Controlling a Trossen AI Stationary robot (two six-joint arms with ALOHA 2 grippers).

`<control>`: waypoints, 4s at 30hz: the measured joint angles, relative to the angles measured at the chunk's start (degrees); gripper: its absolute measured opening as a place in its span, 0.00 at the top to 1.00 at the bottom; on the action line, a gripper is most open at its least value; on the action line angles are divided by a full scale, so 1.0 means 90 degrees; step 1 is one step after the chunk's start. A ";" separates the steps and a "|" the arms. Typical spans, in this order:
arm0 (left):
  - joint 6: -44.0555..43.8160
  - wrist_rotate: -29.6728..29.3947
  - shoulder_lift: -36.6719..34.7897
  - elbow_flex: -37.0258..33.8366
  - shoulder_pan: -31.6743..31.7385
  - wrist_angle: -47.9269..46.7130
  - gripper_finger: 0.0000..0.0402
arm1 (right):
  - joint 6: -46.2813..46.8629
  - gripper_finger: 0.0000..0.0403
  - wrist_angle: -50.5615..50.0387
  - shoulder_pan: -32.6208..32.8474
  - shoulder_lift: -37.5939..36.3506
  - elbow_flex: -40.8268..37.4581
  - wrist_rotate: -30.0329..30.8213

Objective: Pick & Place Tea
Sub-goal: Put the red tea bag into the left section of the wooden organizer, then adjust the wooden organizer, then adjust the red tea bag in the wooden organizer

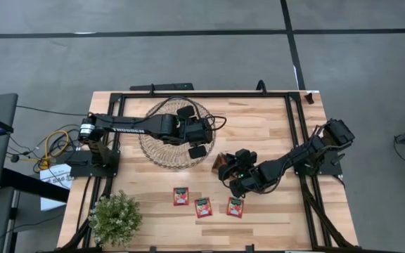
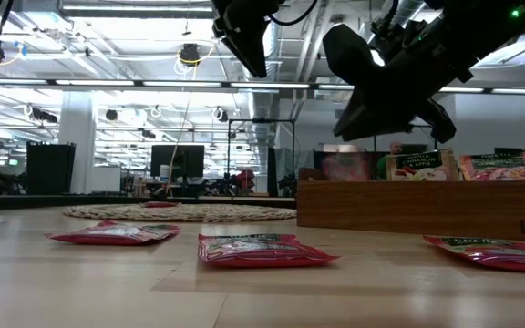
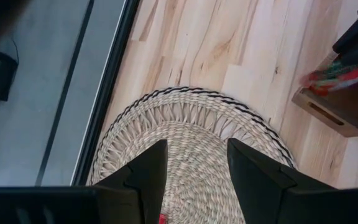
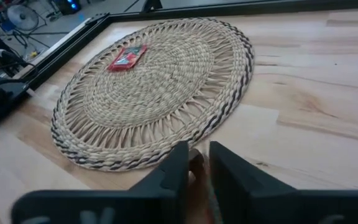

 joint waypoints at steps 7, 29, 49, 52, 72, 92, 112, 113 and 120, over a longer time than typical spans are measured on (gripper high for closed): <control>0.0007 -0.0002 0.0002 0.0000 0.0000 0.0000 0.60 | 0.0000 0.75 -0.0002 0.0000 -0.0001 0.0000 0.0000; 0.0005 0.2274 0.0100 -0.1402 0.0466 0.1463 0.60 | 0.1066 0.90 -0.3015 0.1189 -0.1370 0.0767 -0.2045; -0.0130 0.3665 0.0100 -0.2118 0.1064 0.3295 0.60 | 0.4010 1.00 -0.3312 0.3115 -0.0726 0.0760 -0.3654; -0.0146 0.3588 0.0099 -0.2118 0.1120 0.3290 0.60 | 0.4149 1.00 -0.3366 0.3254 -0.0726 0.0759 -0.3799; 0.0311 0.2566 0.0095 -0.2118 0.1146 0.3731 0.60 | 0.3829 1.00 -0.3823 0.2711 -0.0719 0.0471 -0.3860; 0.0446 0.2569 0.0087 -0.2118 0.1139 0.3684 0.60 | 0.3781 1.00 -0.4606 0.2579 -0.0719 0.0469 -0.4209; 0.0447 0.2572 0.0085 -0.2118 0.1139 0.3657 0.60 | 0.3835 1.00 -0.5054 0.2418 -0.0420 0.0230 -0.4194; 0.0447 0.2572 0.0086 -0.2118 0.1139 0.3648 0.60 | 0.3833 1.00 -0.4948 0.2417 -0.0372 0.0202 -0.4182; 0.0447 0.2573 0.0069 -0.2118 0.1139 0.3394 0.60 | 0.3830 1.00 -0.5403 0.2625 -0.0546 0.0828 -0.3874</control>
